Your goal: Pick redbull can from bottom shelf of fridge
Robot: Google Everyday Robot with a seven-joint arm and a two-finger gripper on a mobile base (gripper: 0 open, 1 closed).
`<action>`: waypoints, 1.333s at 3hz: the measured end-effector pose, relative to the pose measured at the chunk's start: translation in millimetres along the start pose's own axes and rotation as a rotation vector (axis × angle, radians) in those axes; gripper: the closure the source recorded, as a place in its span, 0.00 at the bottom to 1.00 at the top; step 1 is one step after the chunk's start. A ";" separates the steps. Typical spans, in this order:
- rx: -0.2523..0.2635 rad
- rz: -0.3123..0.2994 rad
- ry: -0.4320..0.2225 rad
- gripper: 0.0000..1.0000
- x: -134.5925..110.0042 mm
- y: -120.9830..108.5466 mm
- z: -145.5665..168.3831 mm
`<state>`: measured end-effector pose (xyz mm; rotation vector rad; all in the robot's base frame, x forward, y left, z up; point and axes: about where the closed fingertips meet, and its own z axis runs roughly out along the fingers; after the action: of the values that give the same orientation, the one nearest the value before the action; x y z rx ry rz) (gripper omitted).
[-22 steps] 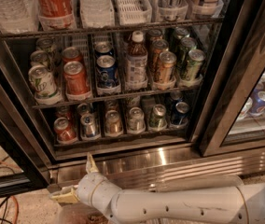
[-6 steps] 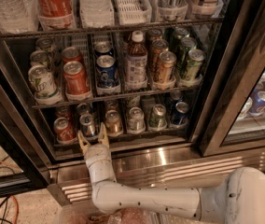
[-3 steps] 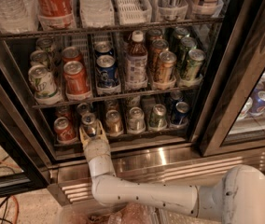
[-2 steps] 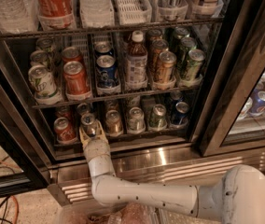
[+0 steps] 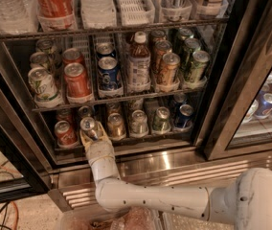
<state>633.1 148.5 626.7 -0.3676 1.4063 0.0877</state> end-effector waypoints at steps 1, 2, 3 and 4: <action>0.003 -0.068 -0.069 1.00 -39.6 -11.7 -6.7; -0.024 -0.100 -0.082 1.00 -50.5 -10.0 -21.7; -0.043 -0.101 -0.028 1.00 -35.3 -16.7 -43.9; -0.017 -0.110 0.029 1.00 -26.1 -37.1 -88.2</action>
Offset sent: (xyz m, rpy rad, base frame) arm -0.0491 -0.0092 0.0557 -0.1151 -0.1202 0.0642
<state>555.5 91.1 649.1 -0.4616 1.4117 0.0042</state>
